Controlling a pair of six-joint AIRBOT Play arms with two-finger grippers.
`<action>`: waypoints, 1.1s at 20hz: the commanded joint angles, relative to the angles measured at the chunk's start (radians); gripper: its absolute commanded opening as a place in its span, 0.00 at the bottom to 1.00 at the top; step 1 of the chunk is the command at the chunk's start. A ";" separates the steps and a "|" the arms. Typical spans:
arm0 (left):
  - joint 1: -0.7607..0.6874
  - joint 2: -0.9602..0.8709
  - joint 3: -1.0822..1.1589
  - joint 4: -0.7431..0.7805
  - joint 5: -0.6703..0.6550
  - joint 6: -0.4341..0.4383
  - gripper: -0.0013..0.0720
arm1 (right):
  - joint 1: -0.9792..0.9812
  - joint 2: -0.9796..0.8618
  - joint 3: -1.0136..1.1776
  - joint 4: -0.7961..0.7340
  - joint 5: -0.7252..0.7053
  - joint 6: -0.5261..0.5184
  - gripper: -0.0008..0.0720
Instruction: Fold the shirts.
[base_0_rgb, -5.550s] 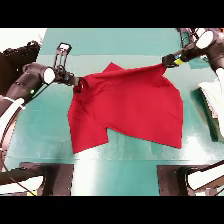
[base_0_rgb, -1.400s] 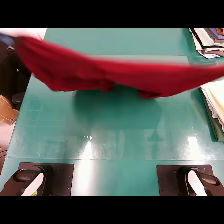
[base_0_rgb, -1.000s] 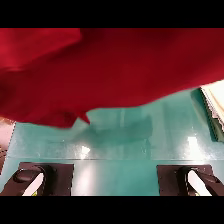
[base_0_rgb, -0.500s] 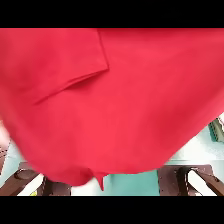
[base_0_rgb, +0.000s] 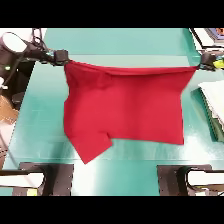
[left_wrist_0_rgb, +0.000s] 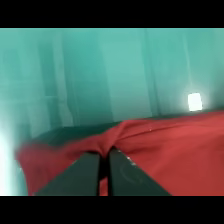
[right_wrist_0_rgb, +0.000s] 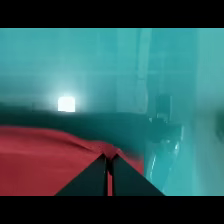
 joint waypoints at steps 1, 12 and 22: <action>0.001 -0.139 0.034 -0.004 0.163 0.005 0.05 | 0.020 -0.187 0.114 0.003 -0.088 0.000 0.03; 0.003 -0.130 -0.059 0.102 -0.197 0.011 0.05 | 0.018 -0.192 0.070 -0.027 0.073 -0.050 0.03; 0.003 -0.072 -0.157 0.196 -0.232 -0.059 0.74 | 0.006 -0.109 -0.188 0.177 0.079 -0.072 0.49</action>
